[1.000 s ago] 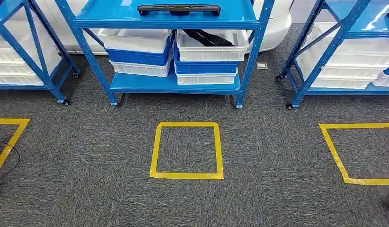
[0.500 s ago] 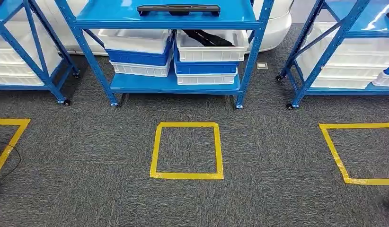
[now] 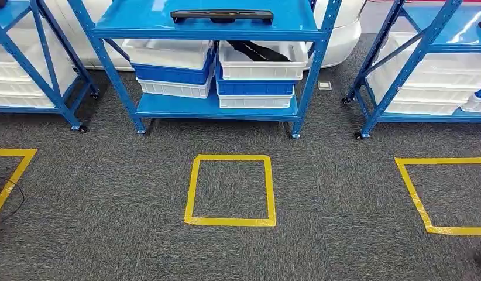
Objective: Take the parts from the cabinet and place them on the table.
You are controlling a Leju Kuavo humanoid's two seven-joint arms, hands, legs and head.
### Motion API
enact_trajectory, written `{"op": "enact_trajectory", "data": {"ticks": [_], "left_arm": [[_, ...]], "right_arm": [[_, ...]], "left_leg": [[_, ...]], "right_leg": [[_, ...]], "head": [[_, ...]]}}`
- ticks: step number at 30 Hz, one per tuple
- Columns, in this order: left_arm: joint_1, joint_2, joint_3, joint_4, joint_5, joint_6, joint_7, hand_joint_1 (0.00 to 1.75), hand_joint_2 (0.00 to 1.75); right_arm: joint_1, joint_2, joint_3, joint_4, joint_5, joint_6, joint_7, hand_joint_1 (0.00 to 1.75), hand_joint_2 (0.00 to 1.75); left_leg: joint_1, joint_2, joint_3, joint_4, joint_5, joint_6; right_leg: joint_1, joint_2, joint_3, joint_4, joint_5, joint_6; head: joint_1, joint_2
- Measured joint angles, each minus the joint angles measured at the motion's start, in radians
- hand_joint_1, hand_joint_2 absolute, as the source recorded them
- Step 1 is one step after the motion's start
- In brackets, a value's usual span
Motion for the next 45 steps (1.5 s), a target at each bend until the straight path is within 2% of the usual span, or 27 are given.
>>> {"op": "enact_trajectory", "data": {"ticks": [1, 2, 3, 6, 9, 11, 12, 15, 16, 17, 18, 20, 22, 26, 28, 29, 30, 31, 32, 33, 35, 37, 39, 41, 42, 43, 45], "left_arm": [[-0.001, 0.001, 0.0, 0.0, 0.0, 0.0, 0.0, 0.0, 0.0], [-0.002, 0.001, 0.0, 0.0, 0.0, 0.001, 0.0, 0.0, 0.0], [-0.002, 0.0, 0.0, 0.0, -0.002, 0.002, 0.0, 0.0, 0.0], [-0.003, 0.003, 0.0, -0.001, -0.002, 0.005, 0.0, 0.0, 0.0], [-0.004, 0.001, 0.0, -0.001, -0.004, 0.006, 0.0, 0.0, 0.0], [-0.001, 0.001, 0.0, 0.0, -0.004, 0.006, 0.0, 0.0, 0.0], [0.0, 0.001, 0.0, 0.0, -0.004, 0.008, 0.0, 0.0, 0.0], [0.0, 0.001, 0.0, 0.0, -0.009, 0.012, 0.0, 0.0, 0.0], [0.0, 0.003, 0.0, 0.0, -0.01, 0.014, 0.0, 0.0, 0.0], [-0.002, 0.004, 0.0, 0.0, -0.012, 0.015, 0.0, 0.0, 0.0], [-0.002, 0.004, 0.0, -0.001, -0.011, 0.016, 0.0, 0.0, 0.0], [0.001, 0.004, 0.0, 0.0, -0.011, 0.017, 0.002, 0.0, 0.0], [0.002, 0.003, 0.0, 0.0, -0.011, 0.017, 0.002, 0.0, 0.0], [-0.001, 0.002, 0.0, 0.0, -0.01, 0.018, 0.002, 0.0, 0.0], [0.001, 0.0, 0.001, 0.0, -0.01, 0.018, 0.002, 0.0, 0.0], [0.002, -0.002, 0.001, 0.0, -0.01, 0.018, 0.002, 0.0, 0.0], [0.002, -0.002, 0.001, 0.0, -0.01, 0.018, 0.002, 0.0, 0.0], [0.002, -0.003, 0.001, 0.0, -0.011, 0.018, 0.002, 0.0, 0.0], [0.001, -0.002, 0.001, 0.0, -0.013, 0.018, 0.002, 0.0, 0.0], [-0.001, -0.004, 0.001, 0.0, -0.014, 0.018, 0.002, 0.0, 0.0], [-0.001, -0.003, 0.001, 0.0, -0.018, 0.018, 0.001, 0.0, 0.0], [-0.002, 0.001, 0.001, 0.0, -0.022, 0.017, 0.001, 0.0, 0.0], [-0.005, 0.0, 0.0, 0.0, -0.023, 0.016, 0.0, 0.0, 0.0], [-0.004, 0.002, 0.0, 0.0, -0.024, 0.017, 0.001, 0.0, 0.0], [-0.002, 0.002, 0.0, 0.0, -0.024, 0.017, 0.001, 0.0, 0.0], [-0.001, 0.003, 0.001, 0.0, -0.024, 0.017, 0.002, 0.0, 0.0], [-0.001, 0.004, 0.001, 0.0, -0.025, 0.017, 0.003, 0.0, 0.0]], "right_arm": [[0.001, 0.001, 0.0, 0.001, 0.0, 0.0, 0.0, 0.0, 0.0], [-0.001, 0.001, 0.0, 0.001, 0.0, 0.0, 0.0, 0.0, 0.0], [0.0, 0.001, 0.0, 0.001, -0.001, 0.0, 0.0, 0.0, 0.0], [0.004, 0.003, 0.0, 0.001, -0.001, 0.0, 0.0, 0.0, 0.0], [-0.001, 0.003, 0.0, 0.001, -0.001, 0.0, 0.0, 0.0, 0.0], [0.001, 0.002, 0.0, 0.001, -0.001, 0.0, 0.0, 0.0, 0.0], [0.003, 0.001, 0.0, 0.001, 0.0, 0.0, 0.0, 0.0, 0.0], [0.003, 0.004, 0.003, 0.001, 0.0, 0.0, 0.0, 0.0, 0.0], [0.003, 0.009, 0.006, 0.002, 0.0, 0.0, 0.0, 0.0, 0.0], [0.001, 0.01, 0.007, 0.002, -0.001, -0.001, 0.0, 0.0, 0.0], [-0.003, 0.01, 0.008, 0.001, 0.0, -0.002, 0.0, 0.0, 0.0], [-0.002, 0.011, 0.01, 0.001, 0.0, -0.002, 0.0, 0.0, 0.0], [-0.002, 0.01, 0.013, 0.001, 0.0, -0.002, 0.0, 0.0, 0.0], [-0.005, 0.005, 0.017, 0.001, 0.002, -0.001, 0.0, 0.0, 0.0], [-0.001, 0.001, 0.018, 0.001, 0.004, 0.002, 0.0, 0.0, 0.0], [0.001, 0.001, 0.018, 0.001, 0.005, 0.002, 0.0, 0.0, 0.0], [0.002, 0.0, 0.018, 0.001, 0.004, 0.002, 0.0, 0.0, 0.0], [0.004, 0.0, 0.018, 0.002, 0.004, 0.003, 0.0, 0.0, 0.0], [0.004, 0.001, 0.018, 0.002, 0.0, 0.003, 0.0, 0.0, 0.0], [0.001, -0.001, 0.018, 0.002, -0.002, 0.003, 0.0, 0.0, 0.0], [0.001, -0.001, 0.018, 0.002, -0.01, 0.002, 0.0, 0.0, 0.0], [0.001, 0.0, 0.018, 0.002, -0.012, 0.0, 0.0, 0.0, 0.0], [-0.004, 0.003, 0.018, 0.002, -0.014, -0.002, 0.0, 0.0, 0.0], [-0.001, 0.003, 0.018, 0.002, -0.016, -0.002, 0.0, 0.0, 0.0], [0.003, 0.003, 0.018, 0.002, -0.018, -0.002, 0.0, 0.0, 0.0], [0.006, 0.003, 0.018, 0.002, -0.019, -0.002, 0.0, 0.0, 0.0], [0.007, 0.006, 0.018, 0.002, -0.02, -0.002, 0.0, 0.0, 0.0]], "left_leg": [[-0.002, 0.0, 0.007, 0.005, -0.006, -0.008], [-0.004, 0.0, 0.004, 0.005, -0.01, -0.015], [-0.004, 0.0, 0.005, 0.007, -0.015, -0.024], [0.007, 0.004, 0.007, 0.042, -0.023, -0.036], [0.014, 0.012, -0.108, 0.231, -0.088, -0.057], [0.018, 0.012, -0.19, 0.324, -0.117, -0.063], [0.019, 0.012, -0.202, 0.307, -0.093, -0.062], [0.015, 0.013, -0.139, 0.084, 0.073, -0.04], [0.01, 0.016, -0.129, 0.048, 0.098, -0.03], [0.0, 0.017, -0.135, 0.052, 0.054, -0.027], [-0.001, 0.014, -0.127, 0.042, 0.047, -0.021], [-0.001, 0.01, -0.102, 0.017, 0.06, -0.004], [0.007, 0.012, -0.06, 0.002, 0.058, 0.004], [0.007, 0.01, -0.035, 0.003, 0.03, 0.01], [0.007, 0.006, -0.013, 0.003, 0.013, 0.006], [0.008, 0.004, 0.001, 0.003, 0.003, 0.003], [0.008, 0.005, 0.014, 0.003, -0.006, -0.001], [0.008, 0.005, 0.011, 0.002, -0.016, -0.006], [0.003, 0.002, 0.035, 0.008, -0.029, -0.011], [0.003, 0.002, 0.028, 0.003, -0.038, -0.022], [0.003, 0.003, 0.048, 0.023, -0.031, -0.033], [0.008, 0.01, 0.049, 0.055, -0.059, -0.045], [0.016, 0.012, -0.018, 0.172, -0.123, -0.059], [0.023, 0.012, -0.111, 0.293, -0.167, -0.07], [0.027, 0.012, -0.136, 0.304, -0.156, -0.072], [0.03, 0.012, -0.141, 0.273, -0.115, -0.073], [0.033, 0.017, -0.107, 0.125, 0.004, -0.073]], "right_leg": [[0.005, 0.0, 0.0, -0.02, -0.023, -0.012], [0.014, -0.003, -0.001, -0.023, -0.042, -0.039], [0.012, -0.002, 0.01, -0.024, -0.021, -0.05], [0.007, -0.001, 0.036, -0.029, -0.028, -0.076], [0.009, -0.003, 0.053, -0.029, -0.045, -0.095], [0.011, -0.002, 0.066, -0.029, -0.058, -0.096], [0.011, -0.001, 0.076, -0.029, -0.067, -0.095], [0.014, -0.001, 0.106, -0.031, -0.095, -0.09], [0.012, -0.001, 0.114, -0.034, -0.103, -0.088], [0.018, 0.003, 0.118, -0.041, -0.106, -0.081], [0.015, 0.001, 0.119, -0.053, -0.111, -0.074], [0.023, 0.0, 0.158, -0.049, -0.093, -0.053], [0.023, 0.0, 0.146, 0.001, -0.112, -0.055], [0.02, 0.0, -0.04, 0.244, -0.201, -0.06], [0.019, 0.0, -0.056, 0.201, -0.168, -0.035], [0.018, -0.001, -0.039, 0.126, -0.12, -0.019], [0.017, -0.001, -0.016, 0.039, -0.063, -0.014], [0.017, -0.003, -0.002, -0.017, -0.003, -0.017], [0.02, -0.01, -0.008, -0.02, -0.033, -0.038], [0.027, -0.014, 0.001, -0.018, -0.05, -0.055], [0.02, -0.01, 0.015, -0.029, -0.035, -0.075], [0.009, -0.009, 0.049, -0.035, -0.035, -0.093], [0.008, -0.009, 0.066, -0.035, -0.044, -0.104], [0.008, -0.008, 0.071, -0.035, -0.056, -0.101], [0.008, -0.007, 0.069, -0.035, -0.063, -0.098], [0.006, -0.005, 0.086, -0.035, -0.071, -0.094], [0.001, -0.004, 0.113, -0.035, -0.088, -0.084]], "head": [[0.003, 0.0], [0.004, 0.0], [0.0, 0.0], [0.001, 0.0], [-0.002, 0.0], [-0.003, 0.0], [-0.003, 0.0], [-0.004, 0.0], [0.0, 0.0], [0.002, 0.0], [-0.002, 0.0], [-0.002, 0.0], [0.001, 0.0], [0.003, 0.0], [0.004, 0.0], [0.003, 0.0], [0.003, 0.0], [0.004, 0.0], [0.002, 0.0], [0.001, 0.0], [0.001, 0.0], [0.0, 0.0], [-0.001, 0.0], [-0.002, 0.0], [-0.002, 0.0], [-0.002, 0.0], [-0.002, 0.0]]}}
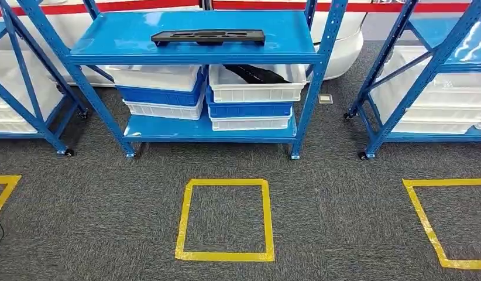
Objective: Take the parts from the cabinet and place them on the table.
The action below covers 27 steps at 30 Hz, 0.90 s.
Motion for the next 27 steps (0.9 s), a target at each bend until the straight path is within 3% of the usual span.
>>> {"op": "enact_trajectory", "data": {"ticks": [1, 2, 3, 5, 6, 7, 8, 10, 11, 12, 14, 16, 17, 18, 19, 20, 21, 23, 25, 26, 27], "left_arm": [[0.001, 0.0, 0.0, 0.0, 0.0, 0.0, 0.001, 0.0, 0.0], [0.002, -0.001, 0.0, 0.001, 0.0, 0.0, 0.003, 0.0, 0.0], [0.0, -0.001, 0.0, 0.001, 0.0, 0.001, 0.004, 0.0, 0.0], [0.003, -0.001, 0.0, 0.001, 0.002, 0.002, 0.009, 0.0, 0.0], [0.004, -0.002, 0.0, 0.001, 0.002, 0.002, 0.01, 0.0, 0.0], [0.003, -0.003, 0.0, 0.001, 0.002, 0.002, 0.01, 0.0, 0.0], [0.0, -0.004, 0.0, 0.001, 0.003, 0.003, 0.01, 0.0, 0.0], [-0.003, -0.003, 0.0, 0.0, 0.003, 0.003, 0.01, 0.0, 0.0], [-0.002, -0.004, 0.0, 0.0, 0.002, 0.003, 0.01, 0.0, 0.0], [-0.002, -0.005, 0.0, 0.001, 0.003, 0.003, 0.01, 0.0, 0.0], [0.001, -0.006, 0.0, 0.001, 0.003, 0.003, 0.008, 0.0, 0.0], [0.001, -0.008, 0.0, 0.001, 0.001, 0.003, 0.003, 0.0, 0.0], [0.002, -0.01, 0.0, 0.002, 0.0, 0.002, 0.002, 0.0, 0.0], [0.001, -0.009, 0.0, 0.001, -0.001, 0.003, -0.002, 0.0, 0.0], [-0.001, -0.009, 0.0, 0.001, -0.005, 0.002, -0.004, 0.0, 0.0], [0.0, -0.01, 0.0, 0.001, -0.006, 0.002, -0.005, 0.0, 0.0], [-0.001, -0.01, 0.0, 0.001, -0.007, 0.003, -0.006, 0.0, 0.0], [-0.003, -0.008, 0.0, 0.0, -0.008, 0.003, -0.006, 0.0, 0.0], [-0.005, -0.009, 0.0, 0.0, -0.008, 0.003, -0.006, 0.0, 0.0], [-0.005, -0.008, 0.0, 0.0, -0.008, 0.003, -0.006, 0.0, 0.0], [-0.005, -0.008, 0.0, 0.0, -0.008, 0.003, -0.006, 0.0, 0.0]], "right_arm": [[-0.001, 0.002, 0.0, 0.0, 0.0, 0.0, 0.0, 0.0, 0.0], [-0.002, 0.001, 0.0, 0.0, 0.0, 0.0, 0.0, 0.0, 0.0], [-0.006, 0.002, 0.0, 0.0, 0.0, 0.0, 0.0, 0.0, 0.0], [-0.004, 0.002, 0.0, 0.0, 0.001, 0.0, 0.001, 0.0, 0.0], [-0.006, 0.002, 0.0, 0.0, 0.001, 0.0, 0.001, 0.0, 0.0], [-0.005, 0.0, 0.0, 0.0, 0.002, 0.0, 0.001, 0.0, 0.0], [-0.008, 0.0, 0.0, 0.0, 0.002, 0.0, 0.001, 0.0, 0.0], [-0.008, 0.0, 0.0, 0.0, 0.002, 0.0, 0.001, 0.0, 0.0], [-0.008, 0.0, 0.0, 0.0, 0.002, 0.0, 0.001, 0.0, 0.0], [-0.005, 0.0, 0.0, 0.0, 0.002, 0.0, 0.001, 0.0, 0.0], [0.001, -0.003, 0.0, 0.0, 0.002, 0.0, 0.001, 0.0, 0.0], [0.001, -0.005, 0.0, 0.0, 0.002, 0.0, 0.0, 0.0, 0.0], [0.006, -0.008, 0.0, 0.0, 0.001, 0.0, 0.0, 0.0, 0.0], [0.003, -0.007, 0.0, 0.0, -0.001, 0.001, -0.001, 0.0, 0.0], [0.002, -0.007, 0.0, 0.0, -0.002, 0.001, -0.001, 0.0, 0.0], [0.005, -0.009, 0.0, 0.0, -0.004, 0.001, -0.003, 0.0, 0.0], [0.004, -0.01, 0.0, 0.0, -0.004, 0.001, -0.004, 0.0, 0.0], [0.0, -0.008, 0.0, 0.0, -0.006, -0.001, -0.007, 0.0, 0.0], [-0.006, -0.006, 0.0, 0.0, -0.006, -0.001, -0.009, 0.0, 0.0], [-0.006, -0.006, 0.0, 0.0, -0.006, -0.001, -0.01, 0.0, 0.0], [-0.006, -0.006, 0.0, 0.0, -0.006, -0.001, -0.01, 0.0, 0.0]], "left_leg": [[0.0, 0.002, 0.016, -0.071, 0.053, -0.001], [-0.01, 0.006, 0.007, -0.052, -0.002, 0.0], [-0.015, 0.007, 0.009, -0.065, -0.016, 0.017], [-0.017, 0.003, 0.014, -0.076, 0.013, 0.042], [-0.016, 0.001, 0.034, -0.078, 0.013, 0.05], [-0.013, 0.002, 0.053, -0.088, 0.013, 0.058], [-0.015, 0.002, 0.061, -0.09, 0.011, 0.064], [-0.018, -0.001, 0.067, -0.09, -0.002, 0.074], [-0.021, -0.002, 0.072, -0.09, -0.009, 0.077], [-0.023, -0.004, 0.081, -0.09, -0.016, 0.078], [-0.03, -0.009, 0.104, -0.09, -0.033, 0.078], [-0.035, -0.01, 0.129, -0.091, -0.054, 0.077], [-0.038, -0.011, 0.137, -0.088, -0.065, 0.074], [-0.04, -0.014, 0.139, -0.089, -0.071, 0.066], [-0.039, -0.013, 0.141, -0.092, -0.078, 0.058], [-0.04, -0.012, 0.153, -0.08, -0.077, 0.057], [-0.04, -0.012, 0.155, -0.077, -0.077, 0.056], [-0.036, -0.009, 0.126, -0.009, -0.075, 0.044], [-0.023, -0.006, 0.033, 0.122, -0.118, 0.027], [-0.018, -0.006, -0.011, 0.169, -0.151, 0.019], [-0.015, -0.005, -0.037, 0.19, -0.166, 0.014]], "right_leg": [[-0.001, -0.001, -0.001, -0.001, -0.009, 0.007], [0.001, -0.001, 0.019, -0.001, -0.013, 0.013], [0.005, -0.001, 0.005, -0.006, -0.02, 0.023], [0.013, -0.002, 0.033, 0.002, -0.016, 0.041], [0.017, -0.002, 0.041, 0.002, -0.018, 0.046], [0.013, -0.002, 0.026, 0.021, -0.029, 0.044], [0.014, -0.002, -0.002, 0.077, -0.04, 0.036], [0.014, -0.002, -0.107, 0.228, -0.085, 0.032], [0.015, -0.002, -0.156, 0.284, -0.108, 0.029], [0.017, -0.002, -0.189, 0.306, -0.108, 0.032], [0.022, -0.002, -0.195, 0.232, -0.057, 0.039], [0.031, -0.002, -0.162, 0.063, 0.061, 0.044], [0.037, -0.003, -0.17, 0.057, 0.076, 0.027], [0.04, -0.006, -0.166, 0.052, 0.039, 0.009], [0.043, -0.005, -0.15, 0.047, 0.065, 0.009], [0.037, -0.005, -0.161, 0.041, 0.072, 0.004], [0.026, 0.0, -0.131, 0.041, 0.071, 0.001], [0.019, -0.002, -0.103, 0.022, 0.064, -0.006], [0.017, -0.001, -0.094, 0.021, 0.053, -0.019], [0.017, 0.001, -0.089, 0.021, 0.047, -0.017], [0.017, 0.002, -0.085, 0.021, 0.041, -0.017]], "head": [[-0.001, 0.0], [0.0, 0.0], [-0.006, 0.0], [-0.003, 0.0], [-0.003, 0.0], [-0.003, 0.0], [-0.002, 0.0], [0.001, 0.0], [0.002, 0.0], [0.001, 0.0], [0.002, 0.0], [0.002, 0.0], [-0.002, 0.0], [-0.002, 0.0], [-0.003, 0.0], [-0.009, 0.0], [-0.002, 0.0], [-0.006, 0.0], [-0.008, 0.0], [-0.008, 0.0], [-0.007, 0.0]]}}
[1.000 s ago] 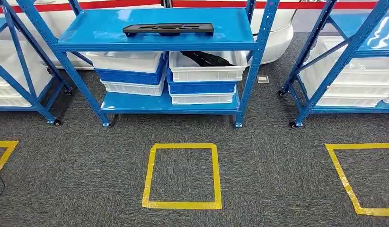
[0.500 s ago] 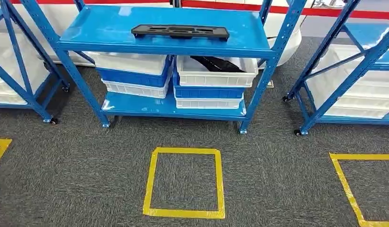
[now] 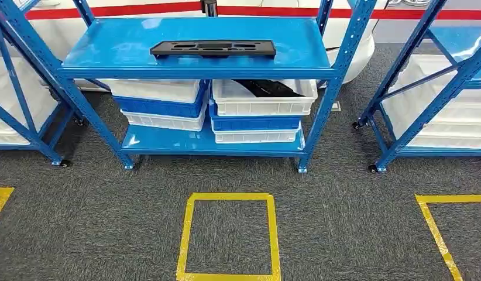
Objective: Take the parts from the cabinet and place them on the table.
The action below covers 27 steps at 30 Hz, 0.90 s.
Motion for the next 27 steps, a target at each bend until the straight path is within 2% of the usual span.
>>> {"op": "enact_trajectory", "data": {"ticks": [1, 2, 4, 5, 6, 7, 8, 10, 11, 12, 13, 14, 15, 16, 17, 18, 19, 20, 21, 22, 24, 25, 26, 27], "left_arm": [[0.002, 0.0, 0.0, 0.0, 0.0, 0.002, 0.001, 0.0, 0.0], [0.003, 0.0, 0.0, 0.0, 0.0, 0.003, 0.002, 0.0, 0.0], [0.003, 0.001, 0.0, 0.0, 0.0, 0.005, 0.002, 0.0, 0.0], [0.004, 0.002, 0.0, 0.0, 0.0, 0.005, 0.002, 0.0, 0.0], [0.004, 0.001, 0.0, 0.001, 0.0, 0.005, 0.002, 0.0, 0.0], [0.004, 0.001, 0.0, 0.001, -0.001, 0.005, 0.0, 0.0, 0.0], [0.004, 0.001, 0.0, 0.001, -0.001, 0.005, -0.002, 0.0, 0.0], [0.006, 0.001, 0.0, 0.001, -0.003, 0.005, -0.002, 0.0, 0.0], [0.004, 0.002, 0.0, 0.001, -0.009, 0.005, -0.003, 0.0, 0.0], [0.004, 0.002, 0.0, 0.001, -0.011, 0.003, -0.005, 0.0, 0.0], [0.003, 0.002, 0.0, 0.0, -0.012, -0.002, -0.006, 0.0, 0.0], [0.001, 0.004, 0.0, 0.0, -0.012, -0.002, -0.007, 0.0, 0.0], [0.001, 0.004, 0.0, 0.0, -0.012, -0.003, -0.007, 0.0, 0.0], [0.001, 0.004, 0.0, 0.0, -0.013, -0.003, -0.007, 0.0, 0.0], [0.002, 0.004, 0.0, 0.0, -0.013, -0.003, -0.007, 0.0, 0.0], [0.003, 0.004, 0.0, 0.0, -0.013, -0.003, -0.007, 0.0, 0.0], [0.003, 0.004, 0.0, 0.0, -0.013, -0.003, -0.007, 0.0, 0.0], [0.003, 0.004, 0.0, 0.0, -0.013, -0.003, -0.007, 0.0, 0.0], [0.004, 0.003, 0.0, 0.001, -0.013, -0.003, -0.007, 0.0, 0.0], [0.001, 0.003, 0.0, 0.001, -0.013, -0.003, -0.008, 0.0, 0.0], [0.001, 0.003, 0.0, 0.001, -0.013, -0.003, -0.01, 0.0, 0.0], [0.0, 0.004, 0.0, 0.001, -0.014, -0.003, -0.01, 0.0, 0.0], [-0.001, 0.007, 0.0, -0.001, -0.016, -0.002, -0.011, 0.0, 0.0], [-0.001, 0.007, 0.0, -0.001, -0.016, -0.002, -0.011, 0.0, 0.0]], "right_arm": [[0.004, 0.0, 0.0, 0.0, 0.001, 0.0, 0.0, 0.0, 0.0], [0.007, 0.0, 0.0, 0.0, 0.002, 0.001, 0.0, 0.0, 0.0], [0.007, 0.002, 0.0, 0.0, 0.002, 0.001, 0.0, 0.0, 0.0], [0.007, 0.002, 0.0, 0.0, 0.002, 0.001, 0.0, 0.0, 0.0], [0.005, 0.001, 0.0, 0.0, 0.002, 0.001, 0.0, 0.0, 0.0], [0.0, 0.001, 0.0, 0.0, 0.002, 0.001, 0.0, 0.0, 0.0], [0.0, 0.0, 0.0, 0.0, 0.001, 0.001, 0.0, 0.0, 0.0], [0.0, 0.0, 0.0, 0.0, -0.002, 0.0, -0.002, 0.0, 0.0], [-0.002, 0.0, 0.0, 0.0, -0.004, -0.001, -0.002, 0.0, 0.0], [-0.002, 0.0, 0.0, 0.0, -0.004, -0.001, -0.003, 0.0, 0.0], [-0.002, 0.0, 0.0, 0.0, -0.005, -0.001, -0.004, 0.0, 0.0], [-0.001, 0.0, 0.0, 0.0, -0.006, -0.001, -0.004, 0.0, 0.0], [0.0, 0.001, 0.0, 0.0, -0.007, -0.001, -0.004, 0.0, 0.0], [0.004, 0.001, 0.0, 0.0, -0.009, -0.001, -0.004, 0.0, 0.0], [0.007, 0.001, 0.0, 0.0, -0.01, -0.001, -0.004, 0.0, 0.0], [0.008, 0.0, 0.0, 0.0, -0.01, -0.001, -0.004, 0.0, 0.0], [0.008, -0.001, 0.0, 0.0, -0.01, -0.001, -0.003, 0.0, 0.0], [0.006, -0.002, 0.0, 0.0, -0.01, -0.001, -0.003, 0.0, 0.0], [0.006, -0.002, 0.0, 0.0, -0.01, -0.001, -0.003, 0.0, 0.0], [0.004, -0.002, 0.0, 0.0, -0.01, -0.001, -0.003, 0.0, 0.0], [0.004, -0.004, 0.0, 0.0, -0.01, 0.0, -0.002, 0.0, 0.0], [0.002, -0.003, 0.0, 0.0, -0.01, 0.0, -0.002, 0.0, 0.0], [0.001, 0.0, 0.0, 0.0, -0.011, 0.0, -0.002, 0.0, 0.0], [0.002, -0.001, 0.0, 0.0, -0.011, 0.0, -0.002, 0.0, 0.0]], "left_leg": [[0.005, 0.001, -0.028, 0.0, 0.003, -0.005], [0.009, 0.002, -0.033, -0.025, 0.028, -0.008], [0.014, 0.005, -0.001, -0.162, 0.153, -0.013], [0.017, 0.007, 0.017, -0.236, 0.219, -0.014], [0.012, 0.007, 0.005, -0.225, 0.206, -0.012], [0.005, 0.009, 0.003, -0.241, 0.181, 0.0], [0.002, 0.008, 0.012, -0.243, 0.204, 0.012], [-0.001, 0.006, 0.02, -0.249, 0.203, 0.022], [0.006, 0.005, 0.035, -0.264, 0.206, 0.031], [0.002, 0.005, 0.048, -0.274, 0.202, 0.036], [0.002, 0.006, 0.057, -0.279, 0.198, 0.042], [0.001, 0.006, 0.064, -0.281, 0.194, 0.049], [0.0, 0.006, 0.071, -0.281, 0.186, 0.053], [-0.003, 0.004, 0.08, -0.281, 0.177, 0.057], [-0.005, 0.0, 0.092, -0.281, 0.168, 0.057], [-0.007, -0.002, 0.105, -0.281, 0.16, 0.057], [-0.008, -0.004, 0.119, -0.281, 0.151, 0.056], [-0.009, -0.005, 0.133, -0.281, 0.141, 0.053], [-0.011, -0.005, 0.132, -0.282, 0.132, 0.05], [-0.02, -0.008, 0.142, -0.279, 0.114, 0.044], [-0.017, -0.008, 0.153, -0.285, 0.104, 0.035], [-0.015, -0.008, 0.155, -0.289, 0.102, 0.03], [-0.012, -0.008, 0.16, -0.283, 0.095, 0.022], [-0.01, -0.004, 0.155, -0.257, 0.085, 0.014]], "right_leg": [[-0.001, 0.002, 0.012, 0.0, -0.01, 0.003], [-0.002, 0.002, 0.024, 0.0, -0.019, 0.006], [-0.007, 0.003, 0.052, 0.0, -0.039, 0.016], [-0.007, 0.002, 0.048, -0.002, -0.048, 0.022], [-0.005, 0.003, 0.058, -0.002, -0.053, 0.028], [-0.003, 0.003, 0.057, -0.003, -0.055, 0.033], [0.001, 0.003, 0.046, -0.01, -0.057, 0.041], [0.003, 0.002, 0.061, -0.026, -0.062, 0.054], [0.005, 0.0, 0.068, -0.023, -0.071, 0.06], [0.002, -0.002, 0.055, 0.014, -0.08, 0.06], [0.002, -0.002, 0.015, 0.085, -0.103, 0.054], [0.002, -0.002, -0.041, 0.176, -0.127, 0.048], [0.004, -0.002, -0.095, 0.253, -0.143, 0.046], [0.004, -0.002, -0.141, 0.305, -0.146, 0.049], [0.004, -0.002, -0.158, 0.302, -0.125, 0.054], [0.004, -0.002, -0.153, 0.256, -0.087, 0.062], [0.006, -0.002, -0.132, 0.181, -0.038, 0.068], [0.008, -0.002, -0.105, 0.091, 0.012, 0.068], [0.014, -0.004, -0.09, 0.023, 0.041, 0.059], [0.022, -0.001, -0.075, 0.007, 0.05, 0.05], [0.022, 0.0, -0.068, 0.008, 0.047, 0.039], [0.021, 0.0, -0.067, 0.007, 0.046, 0.035], [-0.001, 0.002, -0.053, -0.004, 0.048, 0.027], [0.0, 0.003, -0.042, -0.009, 0.044, 0.02]], "head": [[-0.001, 0.0], [0.0, 0.0], [-0.001, 0.0], [-0.001, 0.0], [0.002, 0.0], [-0.002, 0.0], [0.0, 0.0], [-0.001, 0.0], [0.001, 0.0], [0.002, 0.0], [0.002, 0.0], [0.002, 0.0], [0.003, 0.0], [0.002, 0.0], [0.002, 0.0], [0.003, 0.0], [0.002, 0.0], [0.003, 0.0], [0.004, 0.0], [0.003, 0.0], [-0.006, 0.0], [0.0, 0.0], [-0.001, 0.0], [-0.002, 0.0]]}}
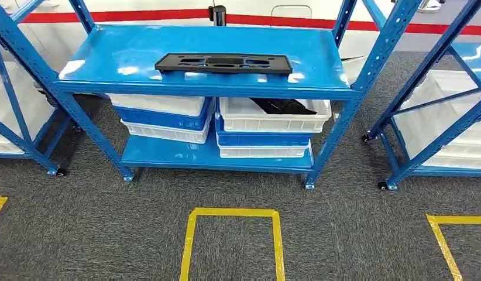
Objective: Take the parts from the cabinet and place them on the table.
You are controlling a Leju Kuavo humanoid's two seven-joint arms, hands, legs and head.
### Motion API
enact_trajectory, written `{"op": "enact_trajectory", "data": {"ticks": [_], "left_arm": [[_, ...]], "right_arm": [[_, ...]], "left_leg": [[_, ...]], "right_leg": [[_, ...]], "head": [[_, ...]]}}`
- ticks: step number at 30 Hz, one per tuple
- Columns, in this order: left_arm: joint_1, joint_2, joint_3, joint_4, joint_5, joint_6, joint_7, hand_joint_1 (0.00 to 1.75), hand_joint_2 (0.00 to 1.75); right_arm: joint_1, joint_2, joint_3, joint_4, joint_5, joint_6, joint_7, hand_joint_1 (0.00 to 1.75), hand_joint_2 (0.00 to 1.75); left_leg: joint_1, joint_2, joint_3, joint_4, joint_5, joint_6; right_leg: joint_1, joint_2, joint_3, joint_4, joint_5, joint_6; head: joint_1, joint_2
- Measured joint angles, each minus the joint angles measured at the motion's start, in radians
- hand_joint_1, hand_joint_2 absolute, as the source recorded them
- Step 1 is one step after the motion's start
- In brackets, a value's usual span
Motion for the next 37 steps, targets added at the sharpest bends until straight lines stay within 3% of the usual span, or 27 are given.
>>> {"op": "enact_trajectory", "data": {"ticks": [2, 3, 4, 5, 6, 8, 9, 10, 11, 14, 15, 16, 19, 23, 25, 27, 30, 31, 33, 34, 36, 37], "left_arm": [[0.0, -0.002, 0.0, 0.0, -0.001, 0.0, -0.002, 0.0, 0.0], [0.0, -0.002, 0.0, 0.0, -0.002, 0.0, -0.002, 0.0, 0.0], [0.001, -0.002, 0.0, 0.0, -0.002, 0.0, -0.002, 0.0, 0.0], [0.002, 0.0, 0.0, 0.0, -0.002, 0.0, -0.002, 0.0, 0.0], [0.003, 0.001, 0.0, 0.0, -0.003, 0.0, -0.002, 0.0, 0.0], [0.003, 0.003, 0.0, 0.0, -0.004, 0.0, -0.002, 0.0, 0.0], [0.004, 0.003, 0.0, 0.0, -0.004, 0.0, -0.002, 0.0, 0.0], [0.003, 0.003, -0.001, 0.001, -0.005, -0.001, -0.002, 0.0, 0.0], [0.0, 0.003, -0.001, 0.001, -0.005, -0.001, -0.003, 0.0, 0.0], [0.003, 0.001, -0.001, 0.001, 0.0, -0.004, -0.02, 0.0, 0.0], [0.005, 0.001, -0.001, 0.001, 0.005, -0.016, -0.046, 0.0, 0.0], [0.005, 0.002, -0.001, 0.001, 0.005, -0.024, -0.063, 0.0, 1.75], [0.0, 0.005, -0.001, 0.001, -0.004, -0.037, -0.072, 0.0, 1.75], [0.0, 0.008, -0.003, 0.001, -0.018, -0.053, -0.08, 0.0, 1.75], [0.0, 0.009, -0.004, 0.001, -0.024, -0.054, -0.076, 0.0, 1.75], [-0.001, 0.012, -0.005, 0.001, -0.03, -0.05, -0.044, 0.0, 1.75], [-0.002, 0.018, -0.011, 0.001, -0.035, -0.049, -0.034, 0.0, 1.75], [-0.002, 0.019, -0.012, 0.001, -0.035, -0.049, -0.032, 0.0, 1.75], [-0.002, 0.02, -0.013, 0.001, -0.037, -0.049, -0.028, 0.0, 1.75], [-0.002, 0.021, -0.015, 0.001, -0.039, -0.049, -0.026, 0.0, 0.0], [-0.003, 0.021, -0.018, 0.001, -0.044, -0.049, -0.025, 0.0, 0.0], [-0.003, 0.021, -0.018, 0.001, -0.046, -0.05, -0.025, 0.0, 0.0]], "right_arm": [[-0.002, 0.001, 0.0, 0.0, -0.002, 0.0, 0.0, 0.0, 0.0], [-0.003, 0.002, 0.0, 0.0, -0.002, 0.0, 0.0, 0.0, 0.0], [-0.003, 0.002, 0.0, 0.0, -0.002, 0.0, 0.0, 0.0, 0.0], [0.001, 0.002, 0.0, 0.0, -0.003, 0.0, 0.0, 0.0, 0.0], [0.003, 0.002, 0.0, 0.0, -0.003, 0.0, 0.0, 0.0, 0.0], [0.004, 0.003, 0.0, 0.0, -0.003, 0.0, 0.0, 0.0, 0.0], [0.004, 0.003, 0.0, 0.0, -0.002, 0.0, 0.0, 0.0, 0.0], [0.001, 0.003, 0.0, 0.0, -0.001, 0.0, 0.0, 0.0, 0.0], [-0.002, 0.003, 0.0, 0.0, 0.0, 0.0, 0.0, 0.0, 0.0], [-0.004, 0.002, 0.0, 0.0, 0.002, -0.006, 0.003, 0.0, 0.0], [-0.004, 0.001, 0.0, 0.0, 0.002, -0.015, 0.013, 0.0, 0.0], [-0.001, 0.001, 0.0, 0.0, 0.001, -0.022, 0.018, 0.0, 0.0], [-0.001, -0.001, 0.0, 0.0, -0.001, -0.036, 0.022, 0.0, 0.0], [0.001, -0.004, 0.0, 0.0, -0.003, -0.05, 0.022, 0.0, 0.0], [0.002, -0.004, 0.0, 0.0, -0.002, -0.054, 0.02, 0.0, 0.0], [0.004, -0.003, 0.0, 0.0, -0.001, -0.056, 0.016, 0.0, 0.0], [0.006, -0.003, 0.0, 0.0, -0.005, -0.065, 0.013, 0.0, 0.0], [0.006, -0.003, 0.0, 0.0, -0.007, -0.067, 0.012, 0.0, 1.75], [0.007, -0.003, 0.0, 0.0, -0.008, -0.069, 0.012, 0.0, 1.75], [0.008, -0.003, 0.0, 0.0, -0.009, -0.069, 0.012, 0.0, 1.75], [0.008, -0.003, 0.0, 0.0, -0.011, -0.07, 0.012, 0.0, 1.75], [0.008, -0.003, 0.0, 0.0, -0.013, -0.07, 0.012, 0.0, 0.0]], "left_leg": [[0.007, 0.003, -0.081, 0.14, -0.06, -0.012], [0.012, 0.003, -0.132, 0.215, -0.084, -0.017], [0.015, 0.003, -0.175, 0.269, -0.092, -0.022], [0.021, 0.004, -0.2, 0.28, -0.07, -0.027], [0.025, 0.005, -0.2, 0.244, -0.023, -0.031], [0.032, 0.009, -0.15, 0.081, 0.104, -0.035], [0.034, 0.011, -0.129, 0.017, 0.133, -0.034], [0.023, 0.009, -0.117, 0.006, 0.113, -0.031], [0.021, 0.009, -0.109, 0.007, 0.106, -0.018], [0.017, 0.007, -0.096, -0.013, 0.11, 0.002], [0.015, 0.006, -0.088, -0.024, 0.113, -0.002], [0.016, 0.006, -0.08, -0.027, 0.113, -0.003], [0.011, 0.002, -0.08, -0.027, 0.106, -0.003], [0.007, 0.002, -0.08, -0.027, 0.1, 0.005], [0.004, 0.003, -0.08, -0.027, 0.097, 0.01], [0.003, 0.004, -0.076, -0.027, 0.096, 0.012], [0.004, 0.004, -0.072, -0.027, 0.096, 0.012], [0.005, 0.004, -0.07, -0.027, 0.096, 0.012], [0.007, 0.004, -0.068, -0.027, 0.096, 0.012], [0.008, 0.004, -0.067, -0.027, 0.097, 0.011], [0.01, 0.004, -0.066, -0.028, 0.097, 0.011], [0.01, 0.004, -0.066, -0.028, 0.097, 0.011]], "right_leg": [[-0.001, -0.002, 0.014, 0.0, -0.013, -0.018], [0.0, -0.002, 0.021, 0.0, -0.021, -0.02], [-0.001, -0.001, 0.028, 0.0, -0.029, -0.019], [-0.002, 0.0, 0.04, 0.0, -0.038, -0.016], [-0.005, 0.002, 0.053, 0.0, -0.049, -0.013], [-0.009, 0.005, 0.086, 0.0, -0.072, -0.002], [-0.009, 0.005, 0.085, -0.002, -0.083, 0.005], [0.003, 0.005, 0.091, 0.0, -0.092, 0.015], [0.002, 0.006, 0.092, -0.008, -0.094, 0.022], [0.004, 0.003, 0.116, -0.034, -0.093, 0.04], [0.003, 0.002, 0.124, -0.03, -0.087, 0.042], [0.004, 0.004, 0.125, -0.033, -0.083, 0.043], [0.003, 0.004, 0.137, -0.036, -0.083, 0.042], [0.001, 0.004, 0.14, -0.048, -0.084, 0.042], [0.001, 0.004, 0.142, -0.066, -0.099, 0.033], [-0.001, 0.004, 0.145, -0.066, -0.098, 0.042], [-0.001, 0.003, 0.148, -0.067, -0.098, 0.042], [-0.001, 0.002, 0.149, -0.067, -0.098, 0.042], [0.0, 0.002, 0.151, -0.067, -0.098, 0.042], [0.0, 0.002, 0.152, -0.067, -0.098, 0.042], [0.002, 0.002, 0.153, -0.067, -0.098, 0.042], [0.002, 0.002, 0.153, -0.067, -0.098, 0.042]], "head": [[-0.001, 0.0], [0.001, 0.0], [-0.001, 0.0], [-0.001, 0.0], [0.0, 0.0], [0.0, 0.0], [-0.002, 0.0], [0.0, 0.0], [0.0, 0.0], [0.003, 0.0], [0.007, 0.0], [0.004, 0.0], [0.008, 0.0], [0.008, 0.0], [0.008, 0.0], [0.008, 0.0], [0.007, 0.0], [0.007, 0.0], [0.007, 0.0], [0.007, 0.0], [0.007, 0.0], [0.007, 0.0]]}}
